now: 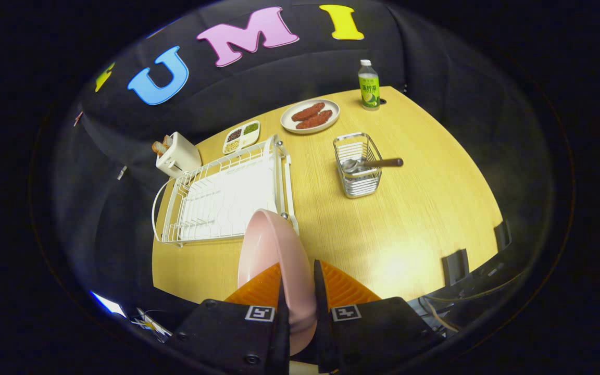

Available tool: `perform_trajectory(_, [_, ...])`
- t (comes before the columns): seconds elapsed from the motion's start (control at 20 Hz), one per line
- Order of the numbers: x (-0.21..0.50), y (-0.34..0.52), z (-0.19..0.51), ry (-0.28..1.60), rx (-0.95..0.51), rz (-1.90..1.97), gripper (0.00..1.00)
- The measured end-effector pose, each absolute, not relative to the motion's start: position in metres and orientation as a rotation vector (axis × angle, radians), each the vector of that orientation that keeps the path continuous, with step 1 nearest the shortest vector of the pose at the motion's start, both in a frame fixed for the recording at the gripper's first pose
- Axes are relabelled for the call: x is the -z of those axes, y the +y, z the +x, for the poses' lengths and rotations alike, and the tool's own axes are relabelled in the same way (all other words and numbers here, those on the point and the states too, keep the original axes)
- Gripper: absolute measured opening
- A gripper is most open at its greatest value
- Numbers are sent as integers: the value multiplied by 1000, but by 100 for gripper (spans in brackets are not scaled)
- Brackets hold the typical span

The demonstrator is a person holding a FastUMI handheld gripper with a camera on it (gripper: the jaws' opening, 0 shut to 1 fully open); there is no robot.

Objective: Take the plate from the dish rack, then take the spoon from the basket and place it into the plate.

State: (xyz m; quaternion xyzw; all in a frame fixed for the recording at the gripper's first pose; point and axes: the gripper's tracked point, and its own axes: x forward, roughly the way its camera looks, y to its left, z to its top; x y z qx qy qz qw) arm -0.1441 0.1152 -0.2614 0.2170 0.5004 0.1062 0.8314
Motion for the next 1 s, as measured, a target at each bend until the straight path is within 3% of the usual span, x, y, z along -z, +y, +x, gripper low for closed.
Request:
perform_trajectory(0.55, [350, 149, -164, 1179, -152, 647, 25])
perform_trajectory(1.0, [368, 198, -158, 1206, -162, 852, 25])
